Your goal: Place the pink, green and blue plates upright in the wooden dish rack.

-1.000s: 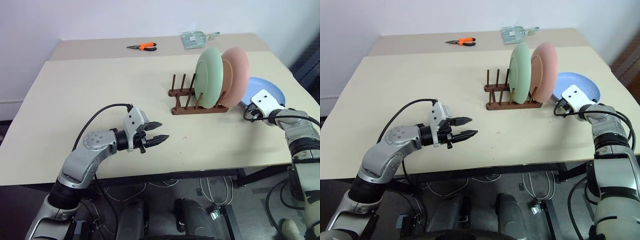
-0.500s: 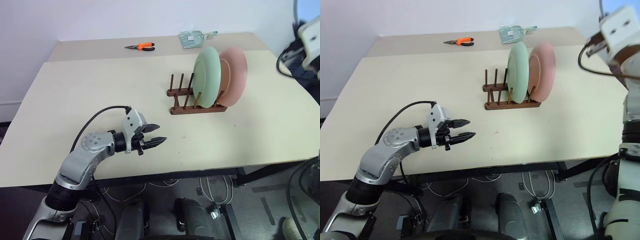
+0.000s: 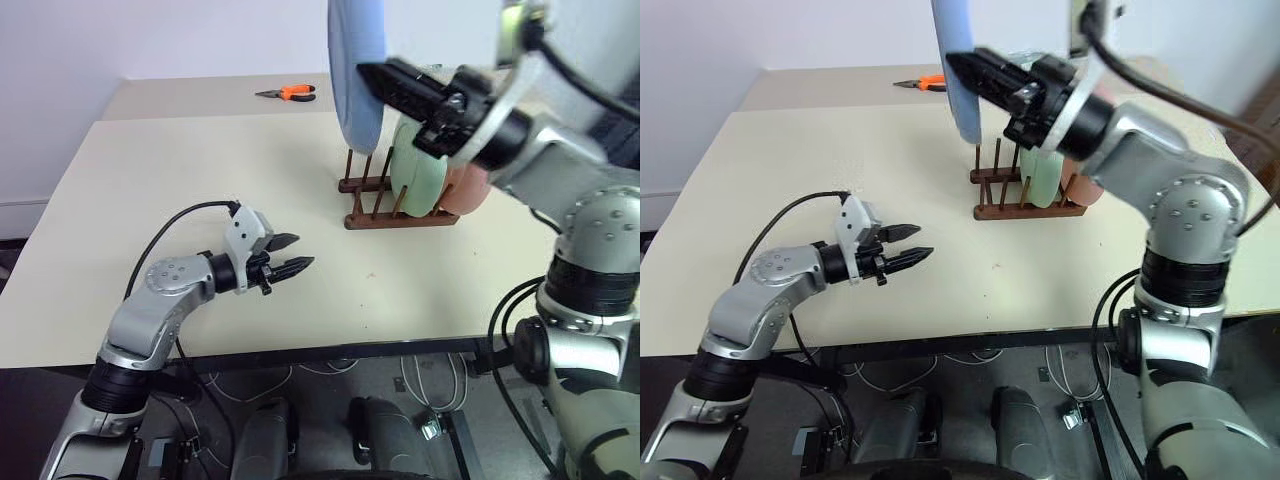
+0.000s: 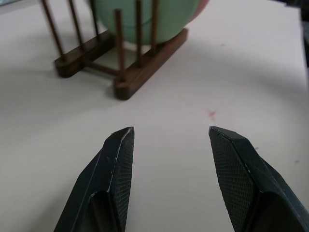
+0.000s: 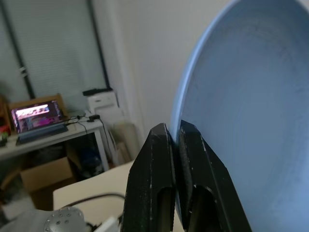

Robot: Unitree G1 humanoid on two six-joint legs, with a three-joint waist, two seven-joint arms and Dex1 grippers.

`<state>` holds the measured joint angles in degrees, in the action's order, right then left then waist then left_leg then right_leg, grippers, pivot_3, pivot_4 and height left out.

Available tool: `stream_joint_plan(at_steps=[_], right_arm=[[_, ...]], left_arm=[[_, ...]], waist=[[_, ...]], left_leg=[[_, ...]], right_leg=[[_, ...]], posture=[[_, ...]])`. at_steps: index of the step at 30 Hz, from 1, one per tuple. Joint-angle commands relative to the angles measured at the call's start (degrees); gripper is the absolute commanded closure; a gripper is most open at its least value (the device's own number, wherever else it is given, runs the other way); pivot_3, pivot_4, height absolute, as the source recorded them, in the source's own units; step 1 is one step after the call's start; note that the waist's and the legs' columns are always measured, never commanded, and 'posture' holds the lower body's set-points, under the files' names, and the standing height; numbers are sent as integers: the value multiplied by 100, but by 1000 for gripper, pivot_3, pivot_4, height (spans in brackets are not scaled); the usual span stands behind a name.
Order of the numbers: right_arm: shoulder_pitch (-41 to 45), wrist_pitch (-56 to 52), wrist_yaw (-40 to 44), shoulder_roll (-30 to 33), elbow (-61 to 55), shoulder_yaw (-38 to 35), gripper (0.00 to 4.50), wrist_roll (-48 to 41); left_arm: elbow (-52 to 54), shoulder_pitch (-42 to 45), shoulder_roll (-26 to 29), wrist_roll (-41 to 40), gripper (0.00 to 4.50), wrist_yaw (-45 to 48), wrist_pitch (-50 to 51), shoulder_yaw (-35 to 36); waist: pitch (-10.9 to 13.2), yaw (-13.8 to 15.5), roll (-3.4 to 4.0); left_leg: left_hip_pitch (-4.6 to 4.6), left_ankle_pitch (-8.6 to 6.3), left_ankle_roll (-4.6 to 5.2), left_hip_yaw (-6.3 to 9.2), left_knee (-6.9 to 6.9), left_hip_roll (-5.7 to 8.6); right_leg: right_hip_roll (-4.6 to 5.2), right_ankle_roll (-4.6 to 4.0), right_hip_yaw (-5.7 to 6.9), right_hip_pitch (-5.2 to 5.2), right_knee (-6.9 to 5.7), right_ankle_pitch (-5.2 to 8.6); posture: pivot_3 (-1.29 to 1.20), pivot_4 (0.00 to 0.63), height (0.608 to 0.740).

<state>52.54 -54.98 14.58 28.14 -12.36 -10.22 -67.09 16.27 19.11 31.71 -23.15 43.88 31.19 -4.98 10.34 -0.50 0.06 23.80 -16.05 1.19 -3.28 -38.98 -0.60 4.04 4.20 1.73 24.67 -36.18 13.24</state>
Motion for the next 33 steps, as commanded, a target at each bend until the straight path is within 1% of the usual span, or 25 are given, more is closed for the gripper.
stream_joint_plan(at_steps=[1,3,8,15,22,24,25,28,30,33], right_arm=[[44,67,-146,-36,174,-130,4459,195],[-9,51,-105,-27,351,-164,4459,258],[0,-235,-135,-133,838,-372,4459,-2],[118,-301,-71,-224,1245,-339,4459,227],[255,-356,-119,-311,1922,-499,4459,349],[268,-298,-10,-282,1990,-437,3845,517],[276,-255,50,-257,1993,-384,3608,627],[261,175,517,12,1770,97,2225,1407],[215,551,910,349,1586,571,2225,2095],[150,1059,1347,732,1405,961,2225,2820]], left_arm=[[134,-96,138,-22,1988,59,-124,242],[176,-145,185,-26,1988,48,-112,260],[256,-192,170,-13,1988,0,-83,204],[327,-207,165,-37,1988,-12,-36,182],[356,-204,153,-37,1988,-20,-11,158],[347,-191,142,-34,1988,-25,-13,151],[347,-188,139,-34,1988,-27,-12,150],[357,-184,128,-33,1988,-36,0,144],[383,-197,126,-33,1988,-46,17,139],[430,-223,125,-49,1988,-57,58,144]], waist=[[0,-5,0],[0,-5,0],[0,-11,0],[0,-15,0],[0,-14,0],[0,-16,0],[0,-17,0],[0,-17,0],[0,-12,0],[0,-10,0]], left_leg=[[11,0,0,-1,0,4],[33,0,1,-1,-5,9],[37,0,2,-2,-7,12],[37,0,3,-1,-7,7],[37,0,3,-1,-8,5],[38,0,3,-1,-7,5],[38,0,3,-1,-7,5],[38,0,3,-1,-7,4],[39,0,3,-1,-8,4],[44,0,3,1,-10,5]], right_leg=[[3,3,0,8,0,-2],[5,16,2,24,1,-9],[3,18,6,25,1,-10],[-21,21,5,25,1,-11],[-25,23,5,25,1,-12],[-25,23,5,25,1,-12],[-26,23,5,25,1,-12],[-27,23,4,26,1,-12],[-28,23,5,27,1,-12],[-29,24,5,31,3,-12]], posture=[[0,150,740],[0,150,740],[0,150,740],[0,150,740],[0,150,740],[0,150,740],[0,150,740],[0,150,740],[0,150,740],[0,150,740]])
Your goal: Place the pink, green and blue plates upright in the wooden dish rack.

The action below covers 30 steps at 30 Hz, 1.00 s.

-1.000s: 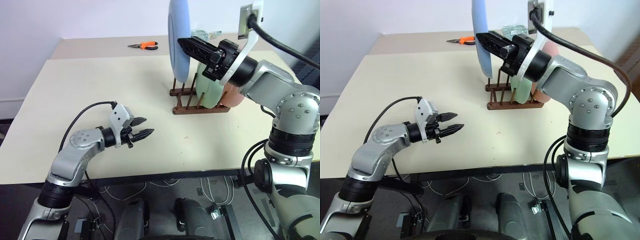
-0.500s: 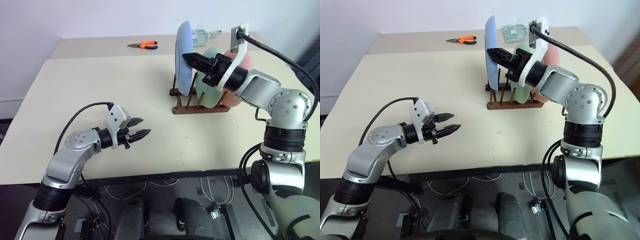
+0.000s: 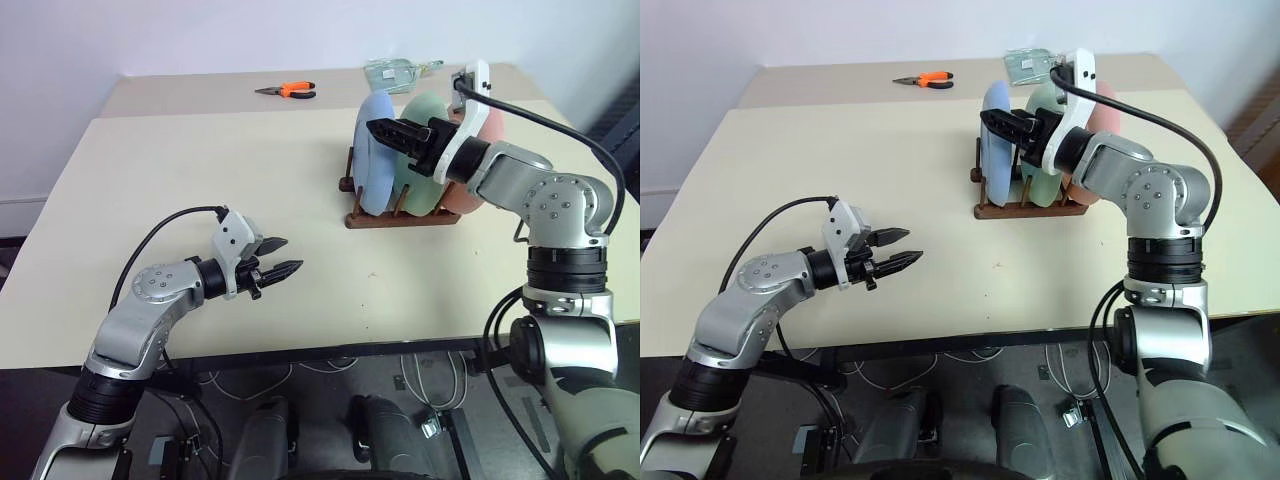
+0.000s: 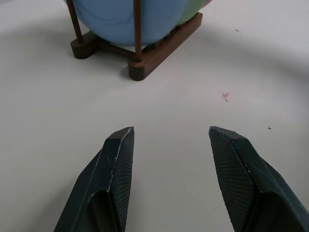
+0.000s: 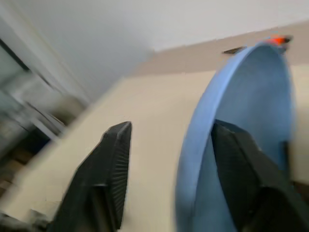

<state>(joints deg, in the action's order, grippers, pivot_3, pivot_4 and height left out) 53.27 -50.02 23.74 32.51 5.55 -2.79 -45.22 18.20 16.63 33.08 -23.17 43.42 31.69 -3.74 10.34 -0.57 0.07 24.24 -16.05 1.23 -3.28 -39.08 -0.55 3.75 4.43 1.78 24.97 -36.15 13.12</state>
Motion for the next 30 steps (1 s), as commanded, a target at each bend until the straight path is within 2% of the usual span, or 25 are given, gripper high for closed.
stream_joint_plan(at_steps=[1,4,7,11,14,17,22,30], right_arm=[[63,717,533,412,-452,268,2225,831],[-102,1018,938,851,-834,232,2225,1180],[-644,1393,1578,1557,-1410,-107,2225,1342],[-2416,1250,2698,2388,-2231,-1579,2225,661],[-3785,1486,2938,2539,-2372,-1936,2225,1010],[-4559,2117,2802,2316,-2098,-1689,2225,1637],[-4622,2985,2739,2006,-1207,-1363,2225,2245],[-4095,3423,2820,1550,-392,-1119,2225,2369]], left_arm=[[254,15,-13,-51,1988,-14,23,24],[293,-22,-19,-47,1988,-28,56,20],[312,-47,-16,-67,1988,-48,106,52],[125,-98,79,60,1988,-28,11,120],[-126,-134,82,242,1988,-127,-154,144],[-381,-217,49,373,1988,-194,-366,199],[-572,-317,134,521,1988,-219,-518,239],[-460,-566,75,554,1988,-393,-626,418]], waist=[[0,-5,0],[0,12,0],[1,41,-1],[0,160,-4],[-4,139,-11],[-3,90,-11],[-3,88,-12],[-2,143,-12]], left_leg=[[0,0,0,0,0,0],[1,0,0,1,-1,-1],[4,0,0,5,-1,-1],[5,-1,1,13,-1,0],[-7,-1,2,15,-5,-1],[-43,-2,2,1,-3,-7],[-52,-2,2,-9,-3,-14],[-52,-1,1,-11,-4,-9]], right_leg=[[0,0,0,0,0,0],[-3,0,0,1,0,0],[-3,1,1,1,2,0],[-3,1,7,-8,11,1],[0,0,7,-22,13,1],[-1,-19,-5,-42,13,13],[-15,-18,-9,-40,5,13],[-11,-11,-8,-42,5,8]], posture=[[0,150,740],[0,150,740],[0,150,740],[0,150,740],[0,150,740],[0,150,740],[0,150,740],[0,150,740]])
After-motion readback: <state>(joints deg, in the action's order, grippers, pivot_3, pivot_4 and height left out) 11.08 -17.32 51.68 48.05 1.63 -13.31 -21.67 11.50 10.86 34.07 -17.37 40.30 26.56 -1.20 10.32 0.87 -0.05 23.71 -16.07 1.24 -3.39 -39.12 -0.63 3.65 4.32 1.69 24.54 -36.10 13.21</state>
